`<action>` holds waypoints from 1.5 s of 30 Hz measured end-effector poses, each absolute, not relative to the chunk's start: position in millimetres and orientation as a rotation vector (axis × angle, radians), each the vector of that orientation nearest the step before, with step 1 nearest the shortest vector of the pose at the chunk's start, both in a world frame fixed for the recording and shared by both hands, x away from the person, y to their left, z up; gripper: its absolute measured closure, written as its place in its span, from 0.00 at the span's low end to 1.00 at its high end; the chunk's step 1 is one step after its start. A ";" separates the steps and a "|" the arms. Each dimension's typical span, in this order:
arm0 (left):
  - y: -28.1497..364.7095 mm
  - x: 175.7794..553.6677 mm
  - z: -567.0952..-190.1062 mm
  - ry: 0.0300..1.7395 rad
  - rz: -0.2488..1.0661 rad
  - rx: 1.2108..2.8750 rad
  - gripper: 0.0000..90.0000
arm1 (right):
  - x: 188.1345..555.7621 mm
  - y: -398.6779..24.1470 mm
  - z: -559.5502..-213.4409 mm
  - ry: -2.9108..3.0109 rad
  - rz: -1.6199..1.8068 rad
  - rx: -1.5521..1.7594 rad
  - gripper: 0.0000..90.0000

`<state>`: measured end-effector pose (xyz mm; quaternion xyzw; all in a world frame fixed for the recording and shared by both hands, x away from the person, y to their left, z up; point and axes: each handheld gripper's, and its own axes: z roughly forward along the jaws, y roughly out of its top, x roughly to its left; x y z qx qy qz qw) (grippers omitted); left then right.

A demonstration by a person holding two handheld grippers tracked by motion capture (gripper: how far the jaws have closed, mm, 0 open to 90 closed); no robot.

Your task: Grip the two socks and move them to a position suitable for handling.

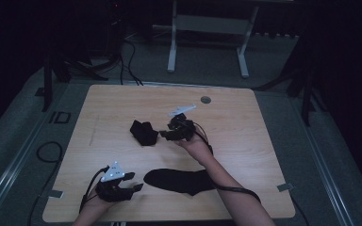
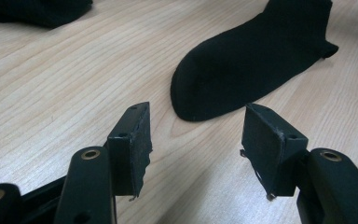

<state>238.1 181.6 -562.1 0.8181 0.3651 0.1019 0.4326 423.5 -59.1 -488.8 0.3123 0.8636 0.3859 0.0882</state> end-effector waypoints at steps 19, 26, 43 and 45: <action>184.4 238.5 -562.7 0.919 0.292 2.042 0.47 | 466.4 29.4 -518.7 2.645 1.030 0.973 0.38; 186.6 239.1 -562.3 0.926 0.286 2.027 0.47 | 469.1 39.7 -542.2 2.672 0.909 0.969 0.50; 183.5 241.5 -564.1 0.939 0.274 2.027 0.47 | 458.9 12.0 -510.8 2.637 1.041 0.925 0.91; 183.3 241.9 -564.4 0.940 0.273 2.028 0.47 | 457.5 9.4 -507.0 2.631 1.051 0.911 0.91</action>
